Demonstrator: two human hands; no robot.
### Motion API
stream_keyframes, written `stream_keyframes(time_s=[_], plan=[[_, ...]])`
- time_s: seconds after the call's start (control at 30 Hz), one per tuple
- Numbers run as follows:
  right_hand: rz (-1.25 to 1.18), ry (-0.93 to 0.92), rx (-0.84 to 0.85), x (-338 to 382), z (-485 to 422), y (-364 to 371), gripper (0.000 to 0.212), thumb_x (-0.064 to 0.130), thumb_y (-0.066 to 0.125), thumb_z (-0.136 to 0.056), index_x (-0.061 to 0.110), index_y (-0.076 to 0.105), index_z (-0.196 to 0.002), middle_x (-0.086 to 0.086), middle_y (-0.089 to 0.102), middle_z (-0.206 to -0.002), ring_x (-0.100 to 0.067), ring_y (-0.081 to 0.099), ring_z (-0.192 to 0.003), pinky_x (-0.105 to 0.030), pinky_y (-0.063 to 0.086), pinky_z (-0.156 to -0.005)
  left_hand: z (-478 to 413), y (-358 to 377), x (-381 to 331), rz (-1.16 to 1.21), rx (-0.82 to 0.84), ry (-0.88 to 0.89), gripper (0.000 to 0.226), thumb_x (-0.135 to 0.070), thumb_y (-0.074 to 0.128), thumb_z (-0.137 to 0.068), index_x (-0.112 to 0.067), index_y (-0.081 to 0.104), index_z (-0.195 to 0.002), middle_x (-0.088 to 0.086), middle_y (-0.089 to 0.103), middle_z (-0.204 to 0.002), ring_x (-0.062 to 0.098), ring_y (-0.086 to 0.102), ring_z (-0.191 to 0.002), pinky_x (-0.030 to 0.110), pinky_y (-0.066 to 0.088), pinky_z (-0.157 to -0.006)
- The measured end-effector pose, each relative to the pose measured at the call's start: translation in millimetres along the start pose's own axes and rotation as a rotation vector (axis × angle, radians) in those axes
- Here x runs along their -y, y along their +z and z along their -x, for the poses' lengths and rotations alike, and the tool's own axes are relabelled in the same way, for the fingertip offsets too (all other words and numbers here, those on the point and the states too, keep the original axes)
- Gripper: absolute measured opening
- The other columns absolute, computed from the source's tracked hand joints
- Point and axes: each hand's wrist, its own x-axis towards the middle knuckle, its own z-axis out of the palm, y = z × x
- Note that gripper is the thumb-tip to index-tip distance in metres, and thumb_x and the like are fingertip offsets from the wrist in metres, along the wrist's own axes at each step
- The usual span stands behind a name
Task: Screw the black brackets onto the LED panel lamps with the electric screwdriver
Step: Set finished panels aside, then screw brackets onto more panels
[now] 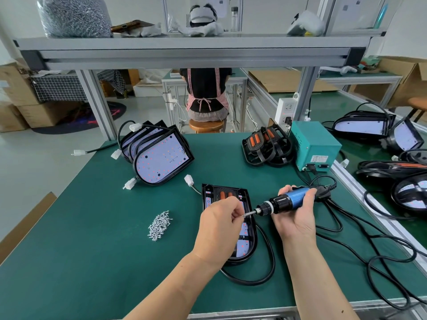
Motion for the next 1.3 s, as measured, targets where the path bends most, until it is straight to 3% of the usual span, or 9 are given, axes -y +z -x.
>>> stream_keyframes(time_s=[0.2, 0.33, 0.53, 0.73, 0.83, 0.93, 1.03, 1.13, 1.3], plan=[[0.013, 0.014, 0.038, 1, 0, -1, 0.035, 0.046, 0.065, -0.094, 0.013, 0.059, -0.102, -0.001, 0.069, -0.071, -0.013, 0.067, -0.063, -0.025, 0.06, -0.066, 0, 0, 1, -0.085, 0.029, 0.085, 0.023, 0.003, 0.056, -0.083, -0.015, 0.059, -0.097, 0.0, 0.063, -0.076, 0.023, 0.055, -0.074, 0.043, 0.05, -0.075], [0.073, -0.005, 0.11, 0, 1, -1, 0.032, 0.047, 0.062, -0.096, 0.016, 0.059, -0.102, 0.002, 0.064, -0.078, -0.011, 0.063, -0.069, -0.024, 0.054, -0.08, -6, -6, -2, -0.149, 0.102, 0.086, 0.031, 0.004, 0.052, -0.083, -0.017, 0.054, -0.106, 0.003, 0.063, -0.077, 0.026, 0.056, -0.076, 0.043, 0.049, -0.075], [0.119, -0.037, 0.149, -4, 3, 2, 0.031, 0.045, 0.062, -0.096, 0.015, 0.059, -0.106, 0.002, 0.065, -0.077, -0.011, 0.064, -0.067, -0.022, 0.058, -0.07, -2, -6, -5, -0.408, 0.093, 0.263, 0.039, 0.013, 0.049, -0.078, -0.01, 0.048, -0.109, -0.003, 0.035, -0.061, 0.026, 0.039, -0.065, 0.034, 0.028, -0.059], [0.104, -0.024, 0.077, -4, 6, 3, 0.038, 0.046, 0.066, -0.091, 0.012, 0.059, -0.107, 0.0, 0.065, -0.08, -0.012, 0.062, -0.073, -0.021, 0.057, -0.081, -5, -11, -1, -0.222, 0.133, 0.135, 0.042, -0.014, 0.06, -0.086, -0.022, 0.043, -0.123, 0.001, 0.065, -0.088, 0.025, 0.057, -0.088, 0.041, 0.049, -0.082], [0.144, -0.031, 0.071, -4, 6, 2, 0.038, 0.049, 0.061, -0.095, 0.013, 0.058, -0.108, 0.001, 0.06, -0.086, -0.012, 0.058, -0.077, -0.022, 0.044, -0.1, -9, -19, 6, -0.032, -0.088, -0.015, 0.047, -0.036, 0.071, -0.082, -0.03, 0.049, -0.123, -0.014, 0.06, -0.097, 0.011, 0.054, -0.097, 0.028, 0.044, -0.086], [0.188, -0.025, 0.109, -5, 7, 2, 0.038, 0.052, 0.055, -0.097, 0.015, 0.054, -0.109, 0.002, 0.055, -0.087, -0.01, 0.055, -0.073, -0.023, 0.037, -0.093, -20, -29, 30, 0.082, -0.28, -0.288, 0.047, -0.044, 0.071, -0.085, -0.021, 0.052, -0.121, -0.008, 0.056, -0.101, 0.017, 0.055, -0.101, 0.03, 0.04, -0.086], [0.267, -0.016, 0.172, -8, 10, 4, 0.04, 0.056, 0.049, -0.096, 0.019, 0.055, -0.106, 0.006, 0.053, -0.085, -0.007, 0.054, -0.069, -0.024, 0.036, -0.073, -26, -33, 47, 0.111, -0.024, -0.533, 0.068, -0.072, 0.062, -0.077, -0.021, 0.054, -0.121, -0.006, 0.06, -0.097, 0.02, 0.059, -0.101, 0.037, 0.047, -0.092], [0.326, -0.018, 0.205, -13, 15, 7, 0.04, 0.059, 0.049, -0.096, 0.02, 0.056, -0.107, 0.008, 0.055, -0.084, -0.005, 0.056, -0.066, -0.024, 0.036, -0.067, -31, -30, 49, 0.053, 0.109, -0.574, 0.091, -0.091, 0.053, -0.052, -0.028, 0.053, -0.117, -0.008, 0.064, -0.107, 0.018, 0.061, -0.105, 0.043, 0.049, -0.098], [0.423, -0.104, 0.255, -29, 26, 29, 0.038, 0.054, 0.054, -0.096, 0.018, 0.056, -0.107, 0.006, 0.057, -0.08, -0.007, 0.055, -0.063, -0.021, 0.041, -0.062, -43, -31, 61, 0.168, 0.221, -0.573, 0.067, -0.073, 0.075, -0.046, -0.03, 0.067, -0.096, -0.013, 0.075, -0.095, 0.013, 0.071, -0.094, 0.04, 0.055, -0.094]])
